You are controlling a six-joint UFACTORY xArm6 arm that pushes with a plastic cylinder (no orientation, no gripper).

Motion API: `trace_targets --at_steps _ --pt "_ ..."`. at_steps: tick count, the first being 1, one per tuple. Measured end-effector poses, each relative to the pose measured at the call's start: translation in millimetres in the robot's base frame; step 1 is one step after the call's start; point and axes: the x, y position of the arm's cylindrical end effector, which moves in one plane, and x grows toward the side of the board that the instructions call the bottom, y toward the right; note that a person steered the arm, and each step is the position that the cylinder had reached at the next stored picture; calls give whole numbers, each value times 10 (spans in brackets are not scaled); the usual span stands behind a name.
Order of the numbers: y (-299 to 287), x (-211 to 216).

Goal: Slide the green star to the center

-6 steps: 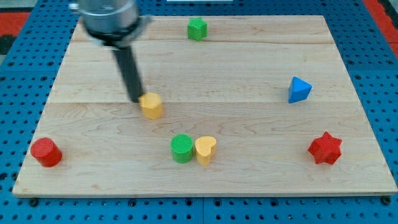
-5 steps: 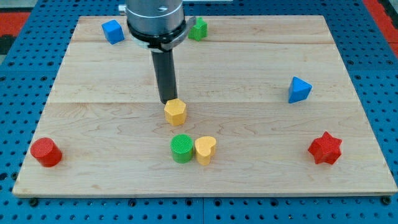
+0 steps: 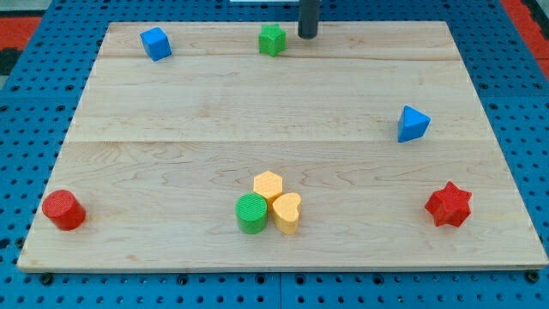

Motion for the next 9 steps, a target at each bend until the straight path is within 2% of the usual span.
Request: trace_targets --at_steps 1,2,3,4,5,7,9 --pt "-681 36" --pt "-687 883" --pt "-605 1254" --pt "-641 664" --pt "-162 643" --pt "-360 1791" --pt "-427 1497"
